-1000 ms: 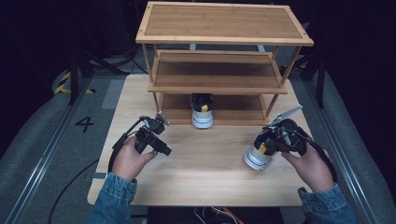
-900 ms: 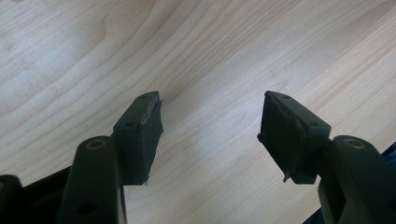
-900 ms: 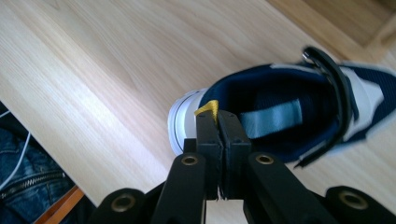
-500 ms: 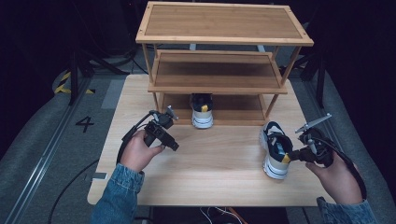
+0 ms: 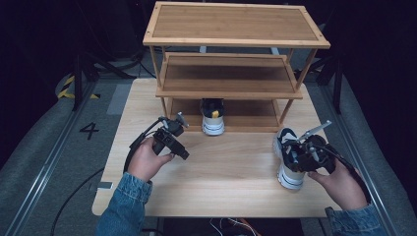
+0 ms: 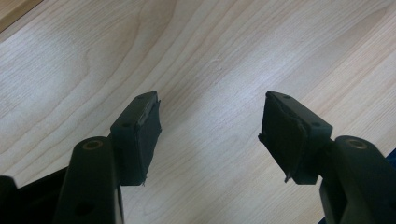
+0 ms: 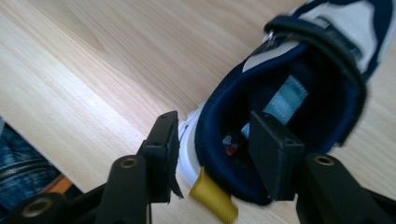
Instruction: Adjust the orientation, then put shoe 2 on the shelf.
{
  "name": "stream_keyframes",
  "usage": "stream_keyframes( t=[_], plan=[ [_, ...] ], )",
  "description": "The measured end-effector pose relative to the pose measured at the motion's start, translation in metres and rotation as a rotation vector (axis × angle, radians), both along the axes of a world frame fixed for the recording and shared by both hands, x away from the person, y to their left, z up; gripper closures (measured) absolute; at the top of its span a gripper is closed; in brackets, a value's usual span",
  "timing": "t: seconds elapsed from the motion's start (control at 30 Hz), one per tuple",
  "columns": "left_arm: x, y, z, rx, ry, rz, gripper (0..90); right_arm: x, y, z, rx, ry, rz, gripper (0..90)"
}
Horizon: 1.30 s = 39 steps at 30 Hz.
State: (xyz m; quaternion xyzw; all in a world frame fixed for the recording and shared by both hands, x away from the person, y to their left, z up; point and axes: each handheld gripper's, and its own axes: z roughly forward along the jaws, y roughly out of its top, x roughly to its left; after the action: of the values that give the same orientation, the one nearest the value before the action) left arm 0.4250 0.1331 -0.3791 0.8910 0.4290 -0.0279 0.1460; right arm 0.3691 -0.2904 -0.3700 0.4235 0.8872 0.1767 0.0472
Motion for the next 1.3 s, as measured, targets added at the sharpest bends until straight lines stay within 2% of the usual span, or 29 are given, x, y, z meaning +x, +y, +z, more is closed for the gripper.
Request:
stream_keyframes(
  t=[0.2, 0.37, 0.43, 0.8, 1.03, 1.3],
  plan=[
    [0.001, 0.003, -0.001, 0.012, 0.006, -0.001, 37.2, 0.008, 0.006, -0.018, -0.029, 0.080, 0.021, 60.0],
    [0.000, 0.001, -0.001, 0.011, 0.007, -0.001, 37.2, 0.009, 0.008, -0.023, -0.044, 0.105, 0.035, 65.2],
    [0.000, 0.002, -0.001, 0.009, 0.007, -0.001, 37.2, 0.010, 0.010, -0.024, -0.044, 0.121, 0.040, 70.0],
    [-0.001, 0.010, 0.000, 0.011, 0.001, 0.017, 37.2, 0.009, 0.017, -0.019, -0.039, 0.097, 0.101, 72.7],
    [-0.006, 0.022, 0.003, 0.005, -0.007, 0.044, 37.1, 0.011, 0.036, -0.002, -0.006, 0.052, 0.169, 72.5],
    [-0.018, 0.040, 0.005, 0.003, -0.012, 0.095, 36.6, 0.032, 0.068, 0.011, 0.000, 0.028, 0.243, 72.2]
  ],
)
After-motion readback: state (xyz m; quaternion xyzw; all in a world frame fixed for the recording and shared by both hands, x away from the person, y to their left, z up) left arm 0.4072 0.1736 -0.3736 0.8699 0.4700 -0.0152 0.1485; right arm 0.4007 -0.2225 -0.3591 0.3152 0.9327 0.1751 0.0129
